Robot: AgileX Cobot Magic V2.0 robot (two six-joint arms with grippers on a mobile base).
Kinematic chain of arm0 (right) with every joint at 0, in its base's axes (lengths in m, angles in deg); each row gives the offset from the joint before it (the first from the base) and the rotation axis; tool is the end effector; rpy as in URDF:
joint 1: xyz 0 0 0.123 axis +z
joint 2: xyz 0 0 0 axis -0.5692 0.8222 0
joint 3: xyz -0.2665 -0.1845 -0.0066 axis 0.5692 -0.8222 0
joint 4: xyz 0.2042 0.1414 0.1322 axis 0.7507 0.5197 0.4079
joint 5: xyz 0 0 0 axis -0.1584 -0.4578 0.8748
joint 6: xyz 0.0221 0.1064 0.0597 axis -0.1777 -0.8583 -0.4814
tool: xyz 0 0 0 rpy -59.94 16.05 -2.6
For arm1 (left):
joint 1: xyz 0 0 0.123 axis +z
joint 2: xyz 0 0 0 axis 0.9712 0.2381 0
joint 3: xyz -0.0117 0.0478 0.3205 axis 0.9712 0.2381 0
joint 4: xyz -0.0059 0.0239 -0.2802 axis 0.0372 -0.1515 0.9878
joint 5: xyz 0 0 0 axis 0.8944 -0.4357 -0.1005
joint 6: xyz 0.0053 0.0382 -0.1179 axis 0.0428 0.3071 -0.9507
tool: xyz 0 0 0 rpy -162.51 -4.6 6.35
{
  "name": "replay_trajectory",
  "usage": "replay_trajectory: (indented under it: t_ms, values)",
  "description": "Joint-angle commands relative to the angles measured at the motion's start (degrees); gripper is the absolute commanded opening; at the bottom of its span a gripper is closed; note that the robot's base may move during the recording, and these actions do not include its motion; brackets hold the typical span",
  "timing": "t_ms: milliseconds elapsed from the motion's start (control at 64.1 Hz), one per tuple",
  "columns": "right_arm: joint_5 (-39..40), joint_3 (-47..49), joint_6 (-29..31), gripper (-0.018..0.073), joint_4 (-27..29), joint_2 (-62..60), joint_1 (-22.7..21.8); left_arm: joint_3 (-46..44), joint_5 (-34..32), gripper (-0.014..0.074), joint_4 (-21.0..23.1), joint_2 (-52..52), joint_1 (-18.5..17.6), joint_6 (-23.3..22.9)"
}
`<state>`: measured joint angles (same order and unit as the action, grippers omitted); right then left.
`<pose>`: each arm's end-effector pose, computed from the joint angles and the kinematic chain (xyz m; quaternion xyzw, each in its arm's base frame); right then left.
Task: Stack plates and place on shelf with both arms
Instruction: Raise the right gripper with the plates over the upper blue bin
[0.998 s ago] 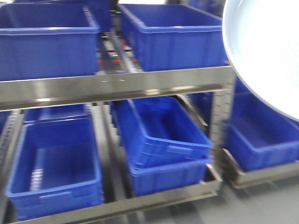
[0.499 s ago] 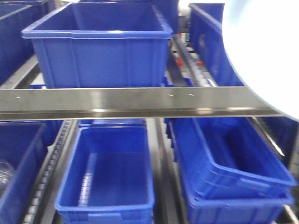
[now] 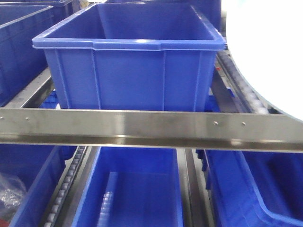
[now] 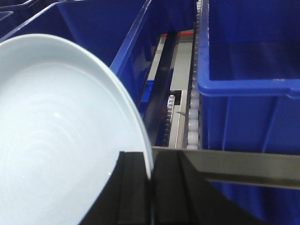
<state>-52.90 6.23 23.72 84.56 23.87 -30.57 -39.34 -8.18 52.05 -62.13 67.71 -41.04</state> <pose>0.0999 0.0130 0.2835 0.0174 0.7492 0.0935 0.6554 0.0960 -0.0154 0.2618 0.0740 0.7004 -0.0361 0.7090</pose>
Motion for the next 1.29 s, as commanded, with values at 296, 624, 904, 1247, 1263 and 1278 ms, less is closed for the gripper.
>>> replay_trajectory:
  t_ms: [296,624,904,1247,1263,1278]
  values:
    - [5.67,1.93,0.14,0.0041,0.39,0.30,-0.12,-1.77,-4.65,0.0081,0.05,0.62,-0.08,-0.11]
    - [5.67,1.93,0.14,0.0041,0.39,0.30,-0.12,-1.77,-4.65,0.0081,0.05,0.62,-0.08,-0.11]
    - [5.63,1.93,0.14,0.0041,0.39,0.30,-0.12,-1.77,-4.65,0.0081,0.05,0.62,-0.08,-0.11]
    - [7.61,2.05,0.14,0.0041,0.33,0.30,-0.12,-1.77,-4.65,0.0081,0.05,0.62,-0.08,-0.11]
    - [8.20,2.05,0.14,0.0041,0.33,0.30,-0.12,-1.77,-4.65,0.0081,0.05,0.62,-0.08,-0.11]
    - [8.98,2.05,0.14,0.0041,0.33,0.30,-0.12,-1.77,-4.65,0.0081,0.05,0.62,-0.08,-0.11]
